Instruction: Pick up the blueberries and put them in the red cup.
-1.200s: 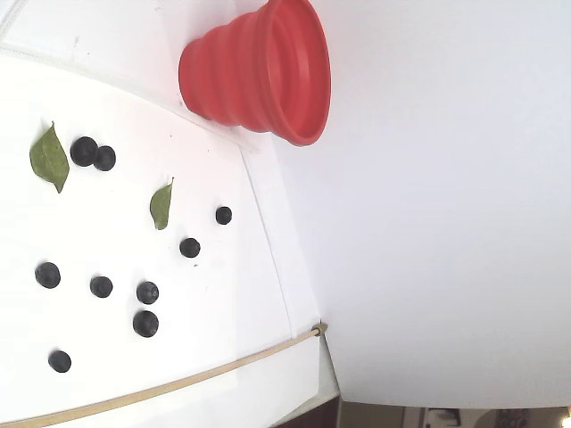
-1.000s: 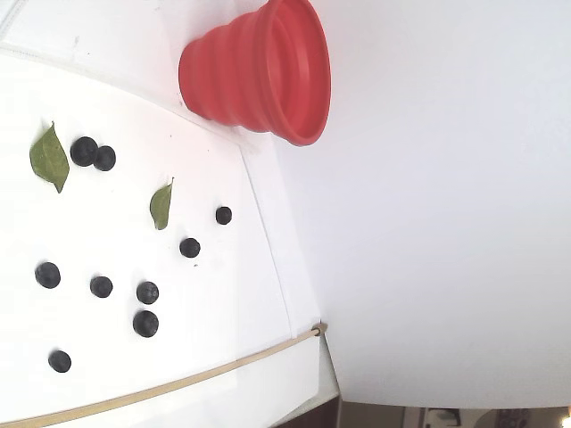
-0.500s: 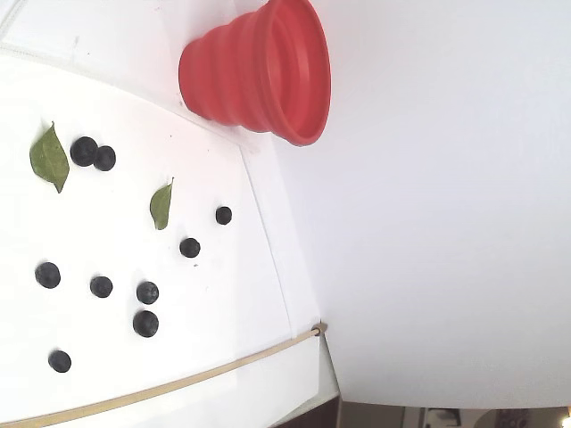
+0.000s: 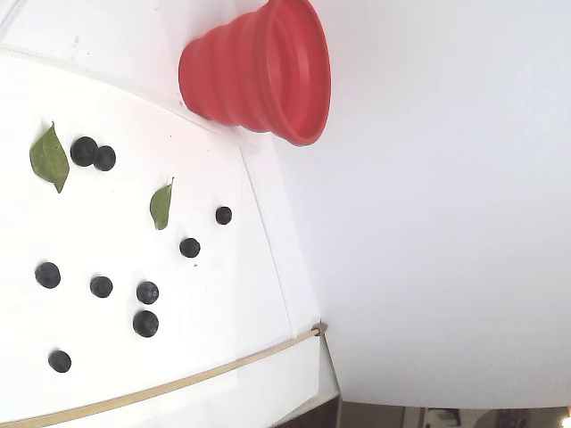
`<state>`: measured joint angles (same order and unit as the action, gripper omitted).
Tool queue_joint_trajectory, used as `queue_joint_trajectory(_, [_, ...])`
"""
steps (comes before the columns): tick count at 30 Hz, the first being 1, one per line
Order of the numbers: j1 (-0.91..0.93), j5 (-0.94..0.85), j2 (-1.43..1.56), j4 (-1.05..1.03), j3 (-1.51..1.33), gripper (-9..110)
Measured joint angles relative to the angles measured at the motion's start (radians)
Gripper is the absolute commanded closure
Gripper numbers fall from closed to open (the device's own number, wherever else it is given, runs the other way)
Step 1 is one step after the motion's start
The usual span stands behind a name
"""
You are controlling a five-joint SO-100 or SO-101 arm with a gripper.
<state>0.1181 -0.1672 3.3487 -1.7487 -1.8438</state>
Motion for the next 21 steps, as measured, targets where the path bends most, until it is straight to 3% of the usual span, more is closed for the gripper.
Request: queue_joint_trajectory(21, [0.084,0.0,0.0,0.0,0.0,88])
